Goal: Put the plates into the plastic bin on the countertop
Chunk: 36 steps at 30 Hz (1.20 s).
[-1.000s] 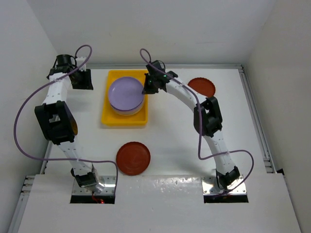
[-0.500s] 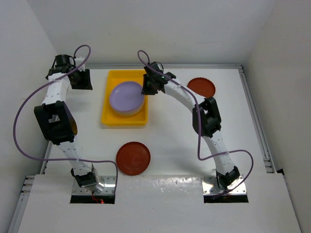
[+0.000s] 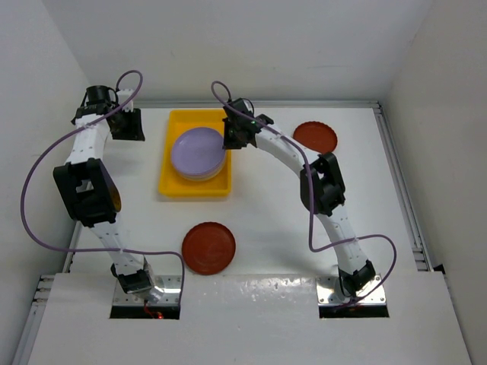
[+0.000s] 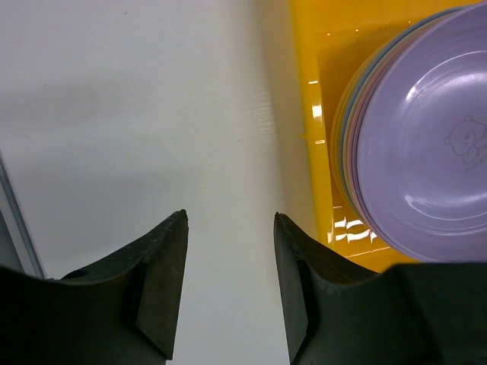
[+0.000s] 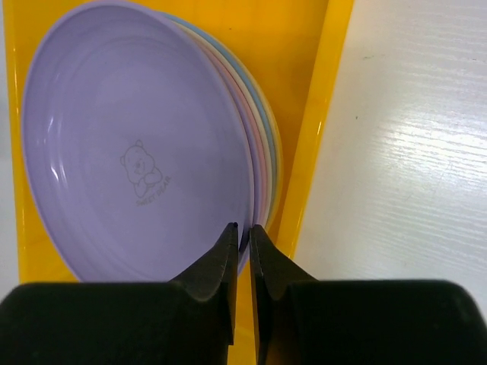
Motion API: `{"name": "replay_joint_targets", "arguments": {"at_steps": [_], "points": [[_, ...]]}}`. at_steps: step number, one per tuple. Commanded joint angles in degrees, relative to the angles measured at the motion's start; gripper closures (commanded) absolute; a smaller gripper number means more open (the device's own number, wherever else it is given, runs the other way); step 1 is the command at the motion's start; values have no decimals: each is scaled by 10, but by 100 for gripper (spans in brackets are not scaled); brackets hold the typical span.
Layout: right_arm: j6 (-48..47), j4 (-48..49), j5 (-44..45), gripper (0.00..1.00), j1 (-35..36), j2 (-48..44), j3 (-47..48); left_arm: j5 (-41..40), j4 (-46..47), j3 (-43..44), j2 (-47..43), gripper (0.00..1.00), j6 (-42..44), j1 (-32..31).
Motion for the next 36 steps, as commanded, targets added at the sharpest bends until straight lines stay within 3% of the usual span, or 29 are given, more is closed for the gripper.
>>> {"name": "replay_joint_targets", "arguments": {"at_steps": [1,11,15,18,19,22,25,27,28,31,36], "points": [[4,22,-4,90,9,14,6,7,11,-4,-46,49,8,7],[3,13,4,88,10,11,0,8,11,-9,-57,49,14,7],[-17,13,14,70,8,-18,-5,41,11,-9,-68,49,19,7],[-46,16,-10,43,2,-53,-8,86,-10,2,-85,44,53,-10],[-52,15,-22,30,2,-85,-8,93,-31,2,-85,42,68,-20],[-79,-3,-12,19,-5,-156,-48,126,-108,22,-85,38,150,-69],[-97,-7,20,17,-15,-243,-128,166,-191,17,-90,35,255,-113],[-118,-9,47,17,-14,-293,-162,173,-254,-19,-111,35,292,-134],[-124,-8,59,17,-13,-309,-222,173,-266,-34,-122,35,318,-158],[-125,3,90,17,-23,-387,-328,122,-280,-118,-188,35,325,-221],[-104,88,64,17,-26,-509,-498,0,-148,-342,-324,32,257,-340]]}}
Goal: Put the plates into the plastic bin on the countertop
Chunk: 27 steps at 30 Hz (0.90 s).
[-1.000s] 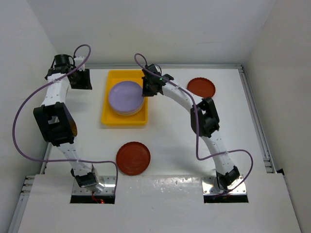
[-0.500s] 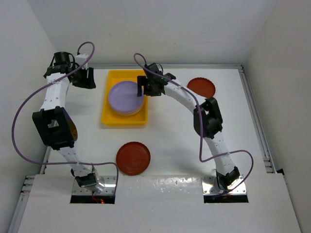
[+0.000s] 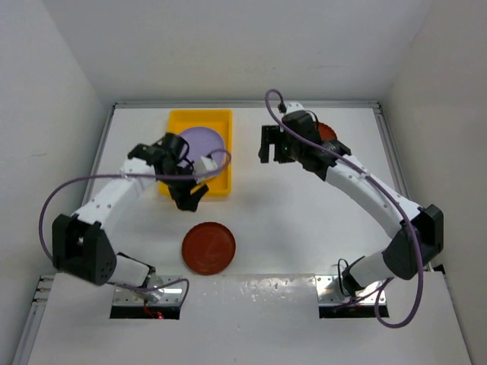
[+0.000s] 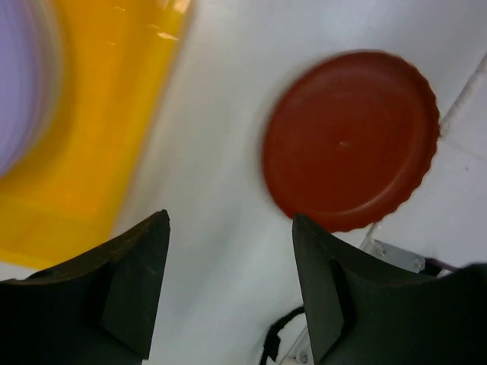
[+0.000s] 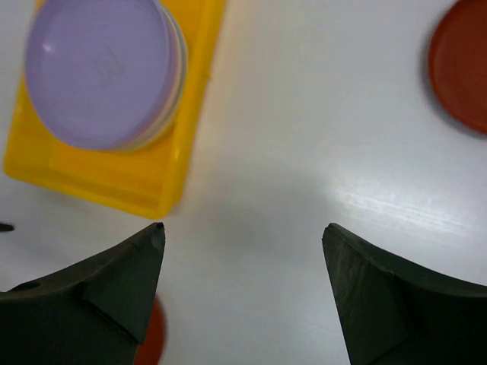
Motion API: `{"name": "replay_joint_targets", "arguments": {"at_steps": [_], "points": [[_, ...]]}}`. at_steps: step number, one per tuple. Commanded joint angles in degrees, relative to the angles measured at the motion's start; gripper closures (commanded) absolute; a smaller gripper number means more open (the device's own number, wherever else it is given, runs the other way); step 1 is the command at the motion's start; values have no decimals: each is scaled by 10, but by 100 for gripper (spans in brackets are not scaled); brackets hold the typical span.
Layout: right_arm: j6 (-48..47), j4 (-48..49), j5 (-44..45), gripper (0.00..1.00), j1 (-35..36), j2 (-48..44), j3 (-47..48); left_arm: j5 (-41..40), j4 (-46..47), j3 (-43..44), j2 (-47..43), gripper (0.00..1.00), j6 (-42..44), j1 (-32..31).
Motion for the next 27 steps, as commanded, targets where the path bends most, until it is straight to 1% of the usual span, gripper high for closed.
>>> {"name": "replay_joint_targets", "arguments": {"at_steps": [1,2,4,7,8,9,11,12,13,15,17,18,19,21,23,25,27], "points": [[-1,61,-4,17,3,-34,-94,-94,72,-120,-85,32,-36,-74],[-2,63,-1,17,4,-44,-128,-131,88,-147,-91,32,-45,-85],[13,41,22,17,15,-79,-141,-151,117,-207,-91,31,-51,-107],[30,34,70,17,37,-138,-196,-151,150,-248,-76,28,-46,-125],[30,49,74,17,44,-151,-210,-151,158,-254,-76,28,-40,-142],[31,52,81,17,44,-172,-244,-151,169,-261,-67,27,-40,-151],[33,47,94,17,47,-194,-256,-184,224,-302,-61,27,-46,-165],[40,40,108,17,48,-201,-258,-229,251,-320,-61,27,-64,-173],[46,27,122,17,47,-207,-257,-237,285,-333,-52,27,-65,-173],[53,15,130,17,47,-217,-256,-242,304,-355,-27,27,-65,-173],[60,8,132,18,48,-219,-255,-233,311,-355,-12,35,-70,-173],[61,5,135,18,45,-218,-255,-218,311,-360,-7,43,-70,-173],[65,1,140,18,46,-220,-253,-209,311,-360,-7,66,-70,-173],[73,-10,147,18,47,-224,-252,-197,316,-360,-14,85,-75,-173],[96,-18,159,18,47,-234,-257,-190,306,-345,-25,100,-83,-173],[106,-12,153,18,47,-253,-275,-167,284,-319,-34,100,-83,-173],[112,-5,151,18,48,-274,-285,-147,258,-280,-61,100,-96,-173]]}}
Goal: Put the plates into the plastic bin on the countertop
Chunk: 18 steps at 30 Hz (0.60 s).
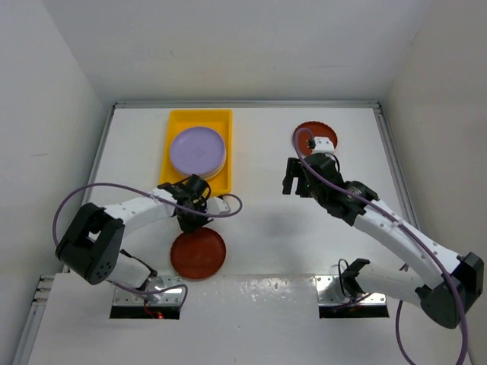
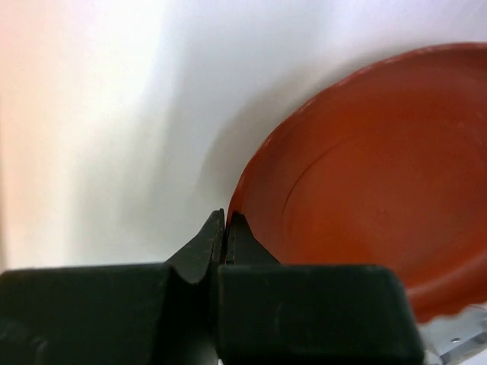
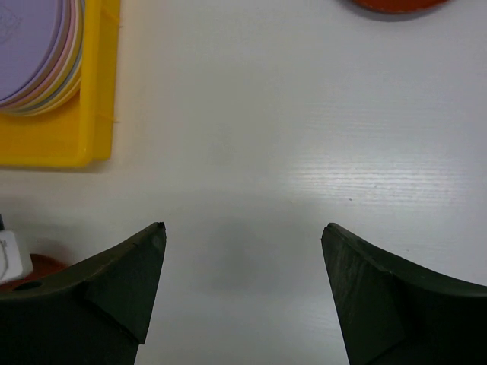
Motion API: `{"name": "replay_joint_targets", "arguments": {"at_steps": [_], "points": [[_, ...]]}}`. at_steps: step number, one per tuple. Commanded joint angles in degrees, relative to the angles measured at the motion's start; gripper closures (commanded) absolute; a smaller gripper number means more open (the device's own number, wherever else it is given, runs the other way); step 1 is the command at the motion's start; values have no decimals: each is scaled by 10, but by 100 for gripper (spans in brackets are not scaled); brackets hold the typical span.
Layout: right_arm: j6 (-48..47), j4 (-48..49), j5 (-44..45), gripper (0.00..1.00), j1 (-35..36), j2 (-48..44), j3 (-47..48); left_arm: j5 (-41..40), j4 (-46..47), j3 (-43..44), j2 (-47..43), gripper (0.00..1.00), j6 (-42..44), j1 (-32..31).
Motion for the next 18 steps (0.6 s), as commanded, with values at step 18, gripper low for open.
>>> {"name": "replay_joint_targets", "arguments": {"at_steps": [18], "points": [[-36,36,-66,11,-112,60,49,126,-142,605,128,100,-122,244]]}}
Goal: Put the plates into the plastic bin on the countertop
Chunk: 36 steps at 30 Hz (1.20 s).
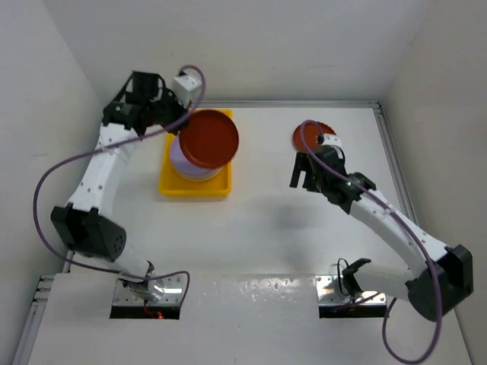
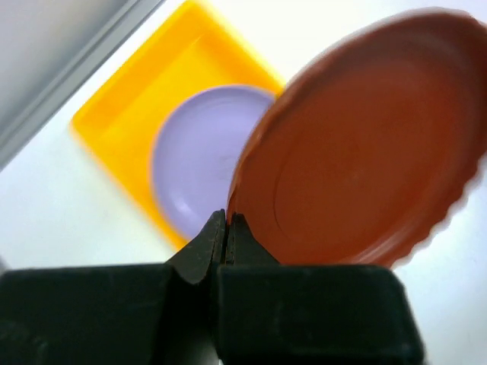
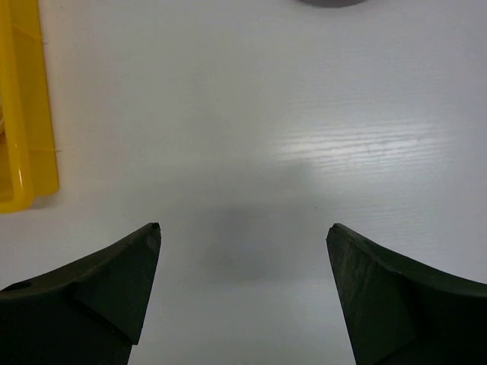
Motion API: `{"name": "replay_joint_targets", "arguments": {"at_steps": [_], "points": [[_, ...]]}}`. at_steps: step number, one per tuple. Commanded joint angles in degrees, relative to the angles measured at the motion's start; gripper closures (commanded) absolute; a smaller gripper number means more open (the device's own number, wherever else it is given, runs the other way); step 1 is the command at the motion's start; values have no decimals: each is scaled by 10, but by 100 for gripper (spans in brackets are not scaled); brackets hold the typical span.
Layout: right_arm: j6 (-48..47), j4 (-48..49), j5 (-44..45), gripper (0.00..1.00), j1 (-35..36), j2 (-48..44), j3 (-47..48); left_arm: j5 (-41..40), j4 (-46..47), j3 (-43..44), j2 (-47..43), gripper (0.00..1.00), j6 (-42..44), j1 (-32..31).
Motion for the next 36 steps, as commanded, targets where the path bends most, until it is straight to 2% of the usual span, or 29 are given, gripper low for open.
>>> {"name": "replay_joint_targets", "arguments": {"at_steps": [1,3,5,6,8,12,19,21,24,28,32,36], "points": [[-52,33,-74,11,-58,74,84,-14,-40,90,123,100,-57,72],[-58,22,-102,11,-77,129,131,-19,-45,130,177,100,-87,118],[-51,-3,-133,12,-112,198,184,-2,-56,180,246,100,-93,137],[-48,-21,-140,12,-119,214,234,5,-56,190,263,100,-99,144],[-36,-26,-147,12,-147,263,268,5,-56,221,295,100,-104,149],[15,-37,-149,12,-205,313,305,10,-56,242,343,100,-117,149],[92,-8,-144,14,-273,389,305,-14,-51,213,349,99,-111,149],[99,-7,-136,14,-281,421,315,-19,-51,213,354,90,-105,149],[126,-12,-130,14,-294,467,338,-25,-51,219,359,82,-93,136],[167,-1,-137,16,-330,534,371,-37,-51,219,366,76,-88,123],[183,-3,-141,19,-336,588,427,-44,-51,230,366,72,-88,117],[212,-8,-137,27,-336,638,474,-66,-51,242,348,69,-82,117]]}}
